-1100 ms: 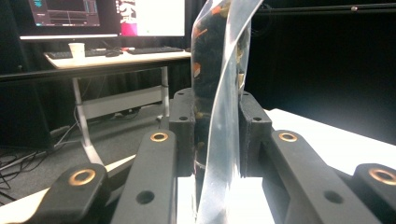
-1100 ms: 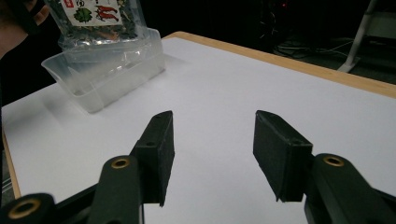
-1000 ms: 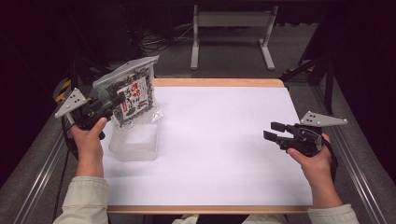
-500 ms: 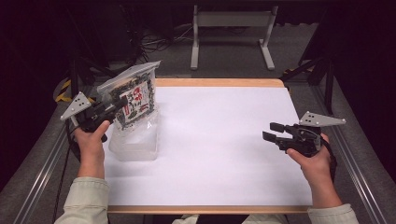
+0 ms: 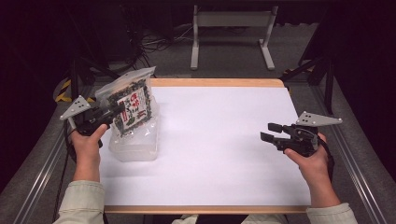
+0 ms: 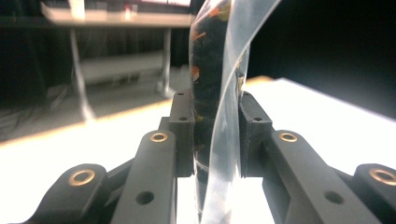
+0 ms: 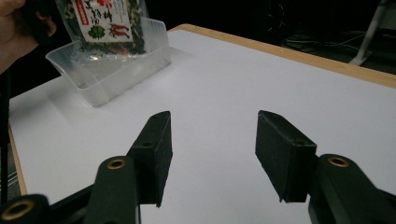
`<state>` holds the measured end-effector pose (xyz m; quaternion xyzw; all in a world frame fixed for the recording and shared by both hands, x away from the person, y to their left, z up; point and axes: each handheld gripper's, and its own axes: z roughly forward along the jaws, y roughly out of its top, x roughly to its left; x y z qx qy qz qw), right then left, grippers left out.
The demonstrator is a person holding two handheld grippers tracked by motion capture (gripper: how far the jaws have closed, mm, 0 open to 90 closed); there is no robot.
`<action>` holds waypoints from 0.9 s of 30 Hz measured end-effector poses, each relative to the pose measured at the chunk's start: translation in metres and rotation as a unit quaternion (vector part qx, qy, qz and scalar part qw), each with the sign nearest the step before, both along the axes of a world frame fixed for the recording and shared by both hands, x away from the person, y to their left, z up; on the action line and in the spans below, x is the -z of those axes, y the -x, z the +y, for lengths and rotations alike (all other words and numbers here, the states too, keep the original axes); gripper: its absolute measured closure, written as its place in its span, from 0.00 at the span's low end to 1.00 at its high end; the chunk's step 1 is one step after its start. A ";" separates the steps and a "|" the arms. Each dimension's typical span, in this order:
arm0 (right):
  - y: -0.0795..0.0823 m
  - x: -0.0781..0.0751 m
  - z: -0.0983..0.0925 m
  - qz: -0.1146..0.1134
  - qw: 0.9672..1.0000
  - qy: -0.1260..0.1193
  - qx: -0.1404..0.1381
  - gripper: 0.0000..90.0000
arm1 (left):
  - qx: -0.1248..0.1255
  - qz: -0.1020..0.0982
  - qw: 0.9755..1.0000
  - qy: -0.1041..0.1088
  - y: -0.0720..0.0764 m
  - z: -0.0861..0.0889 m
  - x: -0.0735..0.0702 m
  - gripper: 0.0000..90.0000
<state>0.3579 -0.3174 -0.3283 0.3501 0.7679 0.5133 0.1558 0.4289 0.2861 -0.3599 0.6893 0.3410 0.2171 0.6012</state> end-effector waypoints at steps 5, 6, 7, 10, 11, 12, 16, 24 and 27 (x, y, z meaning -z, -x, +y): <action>0.000 0.001 -0.001 0.002 1.000 -0.001 0.001 0.51 | 0.002 -0.002 1.000 -0.006 -0.001 -0.005 0.001 0.80; 0.000 0.001 -0.001 0.002 1.000 -0.003 0.001 0.51 | 0.001 -0.002 1.000 -0.004 -0.001 -0.005 0.002 0.80; 0.000 0.000 -0.001 0.003 1.000 -0.004 0.001 0.50 | 0.000 -0.001 1.000 -0.003 -0.001 -0.005 0.002 0.80; -0.001 0.001 -0.002 0.002 1.000 -0.002 0.000 0.50 | -0.003 0.004 1.000 0.000 -0.003 -0.004 0.008 0.80; -0.001 0.001 -0.002 0.003 1.000 -0.003 0.001 0.50 | -0.005 0.005 1.000 0.007 -0.003 -0.002 0.010 0.80; -0.001 0.001 -0.002 0.003 1.000 -0.002 0.000 0.50 | -0.007 0.004 1.000 0.010 -0.003 -0.001 0.011 0.80; 0.000 0.001 -0.001 0.003 1.000 -0.003 0.000 0.50 | -0.010 0.014 1.000 0.016 -0.001 0.004 0.014 0.80; -0.001 0.002 0.000 0.006 1.000 -0.001 -0.001 0.49 | -0.014 0.022 0.999 0.027 0.005 0.014 0.024 0.80; -0.001 0.002 0.001 0.007 1.000 0.000 -0.002 0.49 | -0.016 0.023 0.999 0.025 0.006 0.016 0.025 0.80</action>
